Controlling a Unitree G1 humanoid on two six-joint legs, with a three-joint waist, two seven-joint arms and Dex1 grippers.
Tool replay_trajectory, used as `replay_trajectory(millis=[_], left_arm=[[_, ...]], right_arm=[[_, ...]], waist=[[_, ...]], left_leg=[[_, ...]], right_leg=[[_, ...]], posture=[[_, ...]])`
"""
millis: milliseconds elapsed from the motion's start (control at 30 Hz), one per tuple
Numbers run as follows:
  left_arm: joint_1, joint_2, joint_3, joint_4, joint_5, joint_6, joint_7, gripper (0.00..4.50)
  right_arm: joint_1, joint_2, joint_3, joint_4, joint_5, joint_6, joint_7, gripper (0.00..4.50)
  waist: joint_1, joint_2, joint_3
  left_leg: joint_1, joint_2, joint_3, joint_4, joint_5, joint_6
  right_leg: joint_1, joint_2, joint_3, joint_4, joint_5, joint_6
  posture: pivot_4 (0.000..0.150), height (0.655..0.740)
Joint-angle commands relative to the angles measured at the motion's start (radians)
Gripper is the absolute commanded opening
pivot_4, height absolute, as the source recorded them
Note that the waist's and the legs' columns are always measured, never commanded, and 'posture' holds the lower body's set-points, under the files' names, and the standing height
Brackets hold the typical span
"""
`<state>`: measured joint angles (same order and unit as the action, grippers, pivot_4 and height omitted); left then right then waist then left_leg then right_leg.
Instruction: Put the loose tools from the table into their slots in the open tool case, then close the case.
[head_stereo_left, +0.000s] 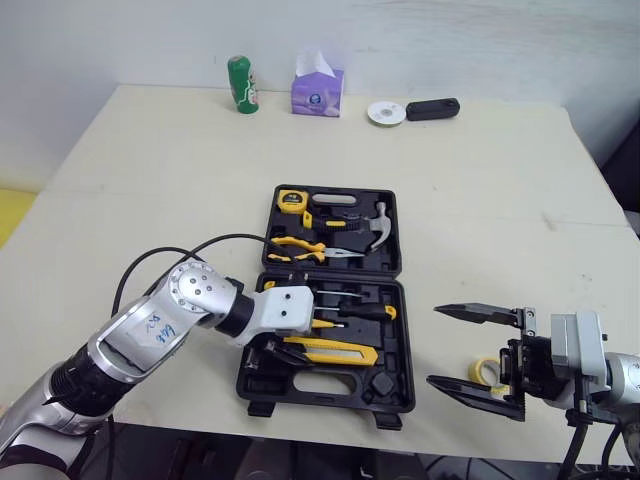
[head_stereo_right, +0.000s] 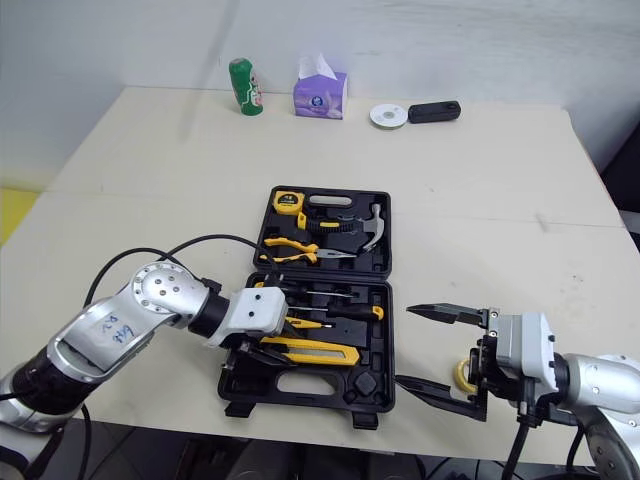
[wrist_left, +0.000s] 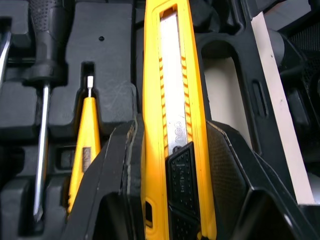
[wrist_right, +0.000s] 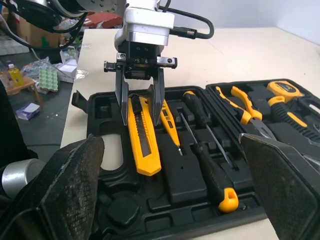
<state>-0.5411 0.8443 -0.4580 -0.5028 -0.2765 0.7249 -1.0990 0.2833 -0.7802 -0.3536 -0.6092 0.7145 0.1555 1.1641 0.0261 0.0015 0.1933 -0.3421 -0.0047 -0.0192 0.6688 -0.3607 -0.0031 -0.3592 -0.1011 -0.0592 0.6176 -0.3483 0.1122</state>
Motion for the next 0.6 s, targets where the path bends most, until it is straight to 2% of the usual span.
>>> replay_trajectory(millis=[33, 467, 500, 600], left_arm=[[0.01, -0.018, 0.002, -0.028, 0.023, 0.002, 0.032, 1.35], [0.012, -0.038, -0.033, -0.006, 0.06, -0.022, 0.012, 1.35], [0.016, -0.045, -0.027, -0.003, 0.048, -0.018, 0.009, 2.35], [0.023, -0.068, -0.004, 0.015, 0.049, -0.066, 0.019, 3.37]], right_arm=[[0.003, 0.002, -0.004, -0.031, 0.008, -0.007, -0.004, 4.5], [0.004, -0.001, 0.0, -0.036, 0.011, 0.004, -0.023, 4.5], [0.0, 0.0, 0.003, -0.035, 0.009, 0.003, -0.026, 4.5], [-0.006, 0.002, 0.007, -0.032, 0.006, 0.0, -0.03, 4.5]], waist=[[0.0, 0.0, 0.0], [0.001, 0.0, 0.0], [0.001, 0.0, 0.0], [0.0, 0.0, 0.0]], left_leg=[[0.0, 0.0, 0.0, 0.0, 0.0, 0.0], [0.0, 0.0, 0.0, 0.001, 0.0, 0.0], [0.0, 0.0, 0.0, 0.001, 0.0, 0.0], [0.0, 0.0, 0.0, 0.001, 0.0, 0.0]], right_leg=[[0.0, 0.0, 0.0, 0.0, 0.0, 0.0], [0.0, 0.0, 0.0, 0.001, 0.0, 0.0], [0.0, 0.0, 0.0, 0.001, 0.0, 0.0], [0.0, 0.0, 0.0, 0.001, 0.0, 0.0]], posture=[[0.15, 0.74], [0.15, 0.74], [0.15, 0.74], [0.15, 0.74]])
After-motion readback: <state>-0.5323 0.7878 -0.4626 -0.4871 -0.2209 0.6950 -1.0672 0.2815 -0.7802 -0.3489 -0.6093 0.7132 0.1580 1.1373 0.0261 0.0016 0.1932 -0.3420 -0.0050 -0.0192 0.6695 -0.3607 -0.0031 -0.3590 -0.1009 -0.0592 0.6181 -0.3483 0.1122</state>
